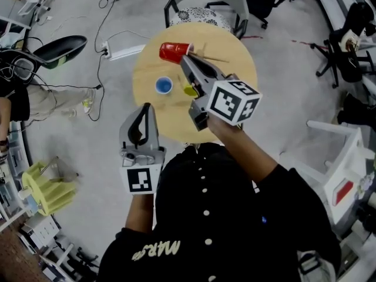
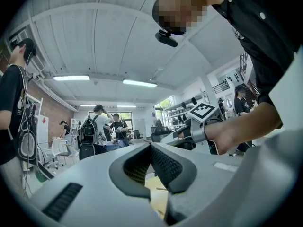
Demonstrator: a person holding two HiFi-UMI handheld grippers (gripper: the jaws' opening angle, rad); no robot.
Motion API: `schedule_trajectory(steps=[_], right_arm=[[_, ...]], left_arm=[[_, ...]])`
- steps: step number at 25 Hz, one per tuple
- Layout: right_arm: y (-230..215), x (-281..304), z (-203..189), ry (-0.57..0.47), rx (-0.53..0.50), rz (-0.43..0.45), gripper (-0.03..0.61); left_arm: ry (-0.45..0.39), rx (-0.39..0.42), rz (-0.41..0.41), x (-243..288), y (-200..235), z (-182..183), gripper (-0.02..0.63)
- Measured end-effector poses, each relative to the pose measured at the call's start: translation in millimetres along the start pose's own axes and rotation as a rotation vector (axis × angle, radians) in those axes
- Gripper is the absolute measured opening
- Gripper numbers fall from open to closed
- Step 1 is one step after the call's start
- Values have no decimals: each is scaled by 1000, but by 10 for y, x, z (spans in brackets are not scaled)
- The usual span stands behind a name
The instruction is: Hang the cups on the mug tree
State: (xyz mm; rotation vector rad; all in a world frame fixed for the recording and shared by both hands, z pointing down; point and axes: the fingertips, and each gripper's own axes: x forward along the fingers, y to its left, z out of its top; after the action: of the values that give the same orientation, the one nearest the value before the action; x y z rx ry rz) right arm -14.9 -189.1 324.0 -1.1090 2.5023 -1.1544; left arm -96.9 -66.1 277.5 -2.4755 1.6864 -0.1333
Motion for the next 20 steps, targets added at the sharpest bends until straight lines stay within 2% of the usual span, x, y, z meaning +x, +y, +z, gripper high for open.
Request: schedule_trajectory(steps=[10,13,20], right_arm=[[-86,-100,-45,-18,110,-22,15],[-88,-99,-68,-10,117,-9,17],[-140,-155,-131,20,115,-41,37]], left_arm=[[4,3,-13,7,-76,-9,-5],[7,5,-15,4,-99,-15,-5],[7,4,-15,4,-119,-17,-5]])
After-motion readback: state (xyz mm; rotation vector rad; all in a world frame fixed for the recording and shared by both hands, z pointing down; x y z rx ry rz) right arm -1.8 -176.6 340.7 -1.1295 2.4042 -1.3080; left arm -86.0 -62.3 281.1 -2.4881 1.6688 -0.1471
